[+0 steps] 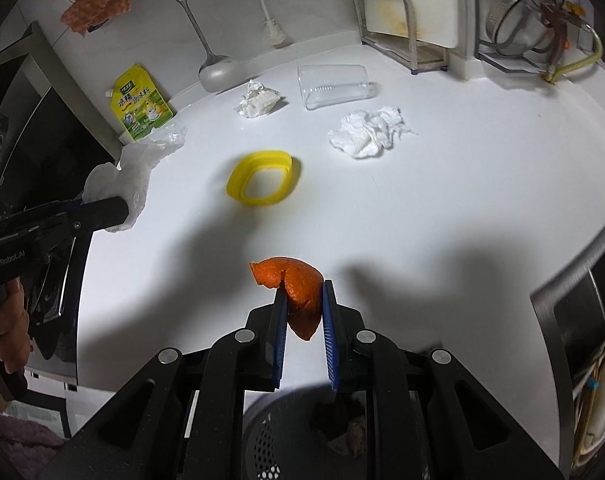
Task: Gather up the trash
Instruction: 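Carry the plastic bag and orange balloon over the grey mesh bin with both tools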
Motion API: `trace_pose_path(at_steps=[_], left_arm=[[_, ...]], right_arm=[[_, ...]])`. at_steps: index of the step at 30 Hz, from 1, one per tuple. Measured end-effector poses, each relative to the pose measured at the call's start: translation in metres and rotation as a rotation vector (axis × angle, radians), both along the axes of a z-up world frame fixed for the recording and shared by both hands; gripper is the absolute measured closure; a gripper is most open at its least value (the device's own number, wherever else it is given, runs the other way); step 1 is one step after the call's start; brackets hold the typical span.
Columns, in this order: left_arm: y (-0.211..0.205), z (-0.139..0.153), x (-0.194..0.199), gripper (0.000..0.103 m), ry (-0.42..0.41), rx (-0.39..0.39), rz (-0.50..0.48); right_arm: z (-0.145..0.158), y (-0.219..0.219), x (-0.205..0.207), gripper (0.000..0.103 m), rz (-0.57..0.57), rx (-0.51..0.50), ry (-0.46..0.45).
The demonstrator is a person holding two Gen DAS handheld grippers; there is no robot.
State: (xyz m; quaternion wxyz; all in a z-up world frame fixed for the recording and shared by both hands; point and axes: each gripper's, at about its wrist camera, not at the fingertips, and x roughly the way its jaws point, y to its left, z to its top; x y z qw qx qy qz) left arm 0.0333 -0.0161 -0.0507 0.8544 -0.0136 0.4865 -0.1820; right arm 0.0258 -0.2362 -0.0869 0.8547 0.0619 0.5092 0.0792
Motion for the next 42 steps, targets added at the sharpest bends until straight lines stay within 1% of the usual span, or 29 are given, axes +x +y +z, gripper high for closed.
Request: trace_pose_path(at_steps=[8,13,21,26,34,42], left_arm=[[-0.015,0.007,-0.03,0.078,-0.017,-0.015,-0.014],[-0.028,0.008,-0.05,0.078,-0.012,-0.023,-0.037],[-0.048,0.015,-0.082,0.078,-0.038,-0.017,-0.067],[-0.061,0.014,-0.101,0.078,-0.039,-0.018,-0.081],[-0.075,0.008,-0.126,0.078,-0.021,-0.031,-0.099],[-0.092,0.005,-0.141,0.078,-0.011,-0.037,-0.131]], right_arm=[[0.001,-0.011,-0.046,0.087,-0.041,0.021,0.0],[0.002,-0.019,-0.074,0.087,-0.06,0.035,-0.006],[0.002,-0.032,-0.117,0.087,-0.087,0.054,-0.019],[0.001,-0.038,-0.14,0.087,-0.096,0.053,-0.021],[-0.004,-0.044,-0.163,0.087,-0.094,0.049,-0.01],[-0.005,-0.051,-0.181,0.087,-0.101,0.045,-0.007]])
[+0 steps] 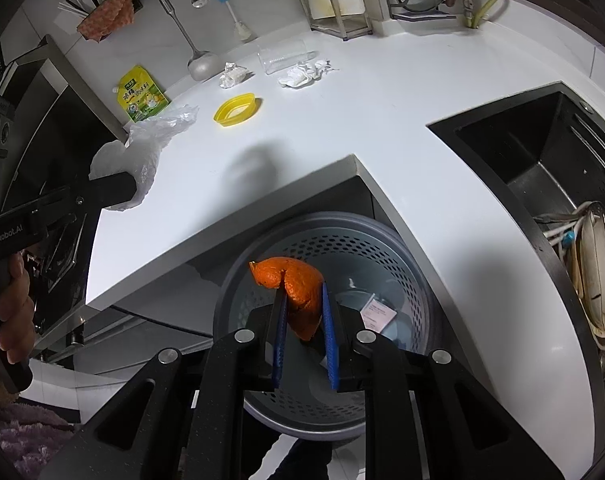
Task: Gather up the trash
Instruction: 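Carry the plastic bag and orange balloon over the grey mesh bin with both tools, then open both tools to drop the bag and balloon into the bin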
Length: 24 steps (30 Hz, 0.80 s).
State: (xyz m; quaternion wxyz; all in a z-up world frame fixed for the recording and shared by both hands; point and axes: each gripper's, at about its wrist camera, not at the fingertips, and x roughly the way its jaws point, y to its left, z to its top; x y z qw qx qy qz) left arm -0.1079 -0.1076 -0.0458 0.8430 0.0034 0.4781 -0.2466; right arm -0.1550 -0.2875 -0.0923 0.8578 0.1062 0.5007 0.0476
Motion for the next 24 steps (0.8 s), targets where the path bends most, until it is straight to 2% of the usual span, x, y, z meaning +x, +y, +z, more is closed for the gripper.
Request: trace_pose_path(at_steps=[8,24], left_arm=[[-0.017,-0.004,-0.007,0.078,-0.001,0.019,-0.041],[-0.035,-0.025,-0.014,0.077,0.051,0.05,-0.103]], right_arm=[[-0.003,-0.009,-0.007,0.087,-0.013,0.008,0.001],[-0.022,-0.013,-0.016,0.087,-0.01,0.026,0.038]])
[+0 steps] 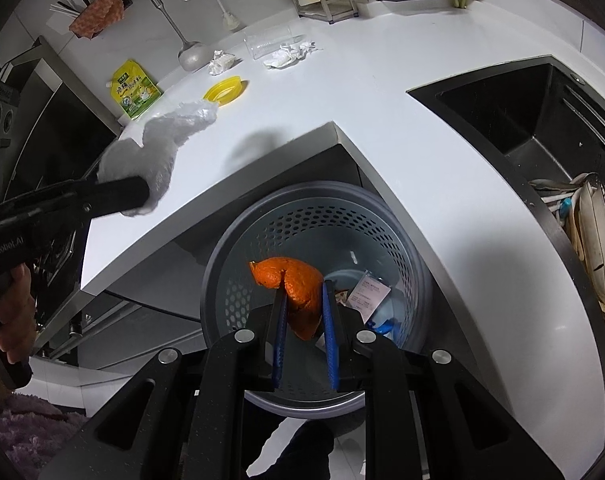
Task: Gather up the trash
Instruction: 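Open both tools to drop the bag and balloon into the bin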
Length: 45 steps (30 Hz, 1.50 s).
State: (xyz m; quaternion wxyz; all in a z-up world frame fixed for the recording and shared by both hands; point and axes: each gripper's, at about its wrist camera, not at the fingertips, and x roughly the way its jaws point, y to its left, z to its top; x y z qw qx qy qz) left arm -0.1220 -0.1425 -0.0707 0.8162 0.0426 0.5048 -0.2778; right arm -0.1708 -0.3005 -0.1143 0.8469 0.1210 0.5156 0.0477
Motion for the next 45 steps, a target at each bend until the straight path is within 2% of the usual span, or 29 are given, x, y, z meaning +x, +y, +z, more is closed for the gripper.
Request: trace_pose_path(at_steps=[19,33,45], left_arm=[[-0.024,-0.025,-0.013,0.077,0.078,0.016,-0.125],[-0.027,-0.053,-0.013,0.077,0.155,0.039,-0.149],[-0.031,-0.084,-0.003,0.073,0.263,0.058,-0.164]], right_arm=[[-0.015,-0.005,-0.01,0.087,-0.028,0.015,0.032],[-0.035,-0.005,-0.01,0.087,-0.034,0.03,0.083],[-0.049,-0.007,-0.01,0.085,-0.062,0.045,0.118]])
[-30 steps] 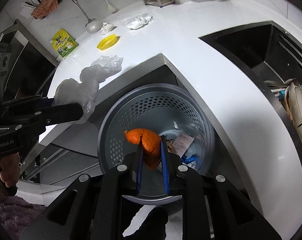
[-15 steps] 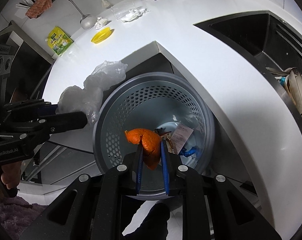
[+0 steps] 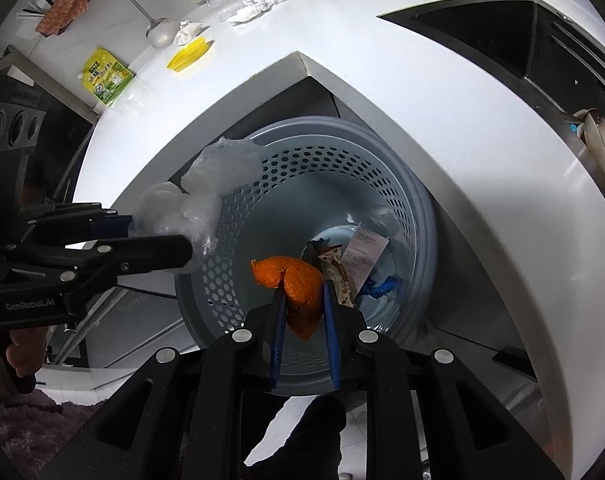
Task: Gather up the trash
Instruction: 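Open both tools to drop the bag and balloon into the bin, then move both open tools back over the counter toward the yellow lid and tissue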
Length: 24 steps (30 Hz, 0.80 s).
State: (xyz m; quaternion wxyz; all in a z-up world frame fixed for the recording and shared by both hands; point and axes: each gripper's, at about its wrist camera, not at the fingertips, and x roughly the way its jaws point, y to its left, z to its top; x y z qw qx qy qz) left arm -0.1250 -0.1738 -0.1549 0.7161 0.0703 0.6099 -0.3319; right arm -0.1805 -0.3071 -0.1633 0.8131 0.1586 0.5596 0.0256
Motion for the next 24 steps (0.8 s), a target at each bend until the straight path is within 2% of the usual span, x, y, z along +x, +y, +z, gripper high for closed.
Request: trace_pose_path(at_steps=[5,7,9,11,13,16,24], left_arm=[[0.0,-0.003,0.005,0.068,0.009,0.0,-0.003],[-0.001,-0.002,0.009,0.053,0.013,-0.002,0.002],[0.001,-0.001,0.011,0.043,0.011,-0.007,0.011],[0.002,-0.001,0.014,0.042,0.02,-0.014,0.015],[0.002,0.0,0.017,0.041,0.024,-0.013,0.024],[0.005,0.003,0.021,0.041,0.027,-0.021,0.035],[0.011,0.021,0.038,0.041,-0.05,-0.012,0.056]], right_arm=[[-0.004,-0.002,0.002,0.082,-0.014,0.01,0.013],[-0.005,-0.002,0.003,0.073,-0.018,0.012,0.013],[-0.003,-0.002,0.003,0.065,-0.021,0.006,0.009],[-0.002,-0.004,0.004,0.052,-0.031,0.008,0.008],[-0.001,-0.005,0.006,0.052,-0.041,0.011,0.006],[0.0,-0.007,0.008,0.044,-0.049,0.013,0.004],[0.016,-0.006,0.026,0.043,-0.059,0.01,-0.046]])
